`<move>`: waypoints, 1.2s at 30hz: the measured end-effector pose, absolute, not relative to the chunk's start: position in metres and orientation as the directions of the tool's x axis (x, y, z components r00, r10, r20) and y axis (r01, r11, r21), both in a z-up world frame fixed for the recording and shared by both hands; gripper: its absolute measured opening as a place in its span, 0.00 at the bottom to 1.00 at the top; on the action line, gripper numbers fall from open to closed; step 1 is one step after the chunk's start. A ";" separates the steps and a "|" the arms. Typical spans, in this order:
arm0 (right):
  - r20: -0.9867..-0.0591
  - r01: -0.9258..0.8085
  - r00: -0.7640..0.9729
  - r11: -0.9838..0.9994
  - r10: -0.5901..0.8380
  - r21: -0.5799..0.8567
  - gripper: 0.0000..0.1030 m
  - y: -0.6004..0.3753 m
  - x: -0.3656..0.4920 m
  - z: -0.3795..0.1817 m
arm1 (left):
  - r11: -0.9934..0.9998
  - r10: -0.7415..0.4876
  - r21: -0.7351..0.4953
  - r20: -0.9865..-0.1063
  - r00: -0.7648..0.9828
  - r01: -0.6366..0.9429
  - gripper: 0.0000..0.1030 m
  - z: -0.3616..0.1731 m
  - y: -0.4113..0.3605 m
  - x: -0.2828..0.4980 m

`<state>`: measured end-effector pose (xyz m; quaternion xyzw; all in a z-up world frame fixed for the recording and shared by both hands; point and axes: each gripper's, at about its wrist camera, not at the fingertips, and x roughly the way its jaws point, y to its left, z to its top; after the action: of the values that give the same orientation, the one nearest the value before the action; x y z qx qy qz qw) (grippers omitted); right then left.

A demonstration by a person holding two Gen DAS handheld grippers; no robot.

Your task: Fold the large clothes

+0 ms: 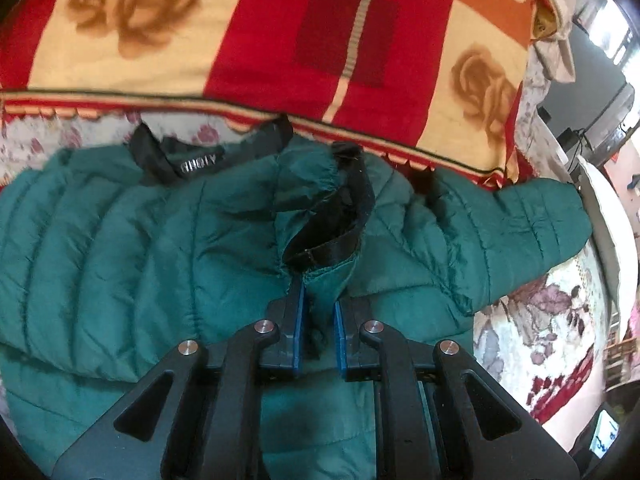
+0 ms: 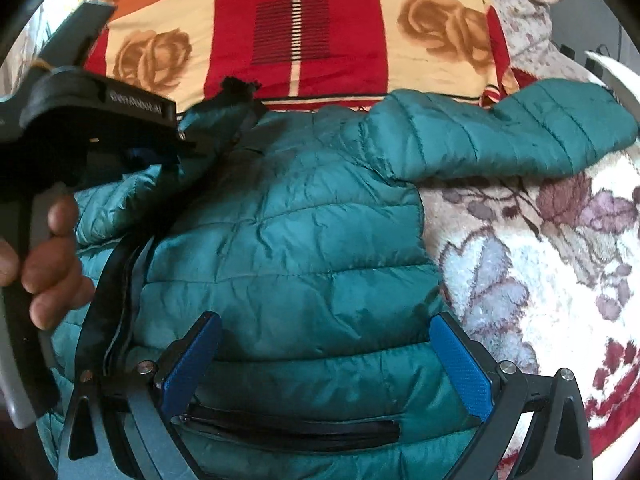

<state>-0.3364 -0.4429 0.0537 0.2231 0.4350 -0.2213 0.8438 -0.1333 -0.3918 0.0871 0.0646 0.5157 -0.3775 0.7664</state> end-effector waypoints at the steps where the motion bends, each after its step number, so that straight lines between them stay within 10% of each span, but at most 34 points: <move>1: -0.834 0.568 0.524 0.801 -0.174 0.190 1.00 -0.444 -0.336 0.053 | 0.708 -0.521 -0.312 -0.837 0.170 0.633 0.11 0.084 -0.391 -0.131; 6: -0.835 0.568 0.525 0.798 -0.164 0.200 1.00 -0.446 -0.336 0.052 | 0.709 -0.554 -0.378 -0.821 0.137 0.595 0.21 0.082 -0.384 -0.123; 10: -0.834 0.568 0.527 0.797 -0.162 0.204 1.00 -0.446 -0.336 0.053 | 0.662 -0.639 -0.486 -0.763 0.092 0.571 0.64 0.091 -0.373 -0.119; 36: -0.813 0.519 0.565 0.826 -0.137 0.221 1.00 -0.471 -0.226 0.081 | 0.906 -0.371 -0.210 -0.810 0.454 0.368 0.64 0.105 -0.188 -0.040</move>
<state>-0.2256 -0.4710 0.0806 0.2243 0.4250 -0.1916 0.8557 -0.0401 -0.1876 0.1045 -0.0021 0.4755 -0.2167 0.8526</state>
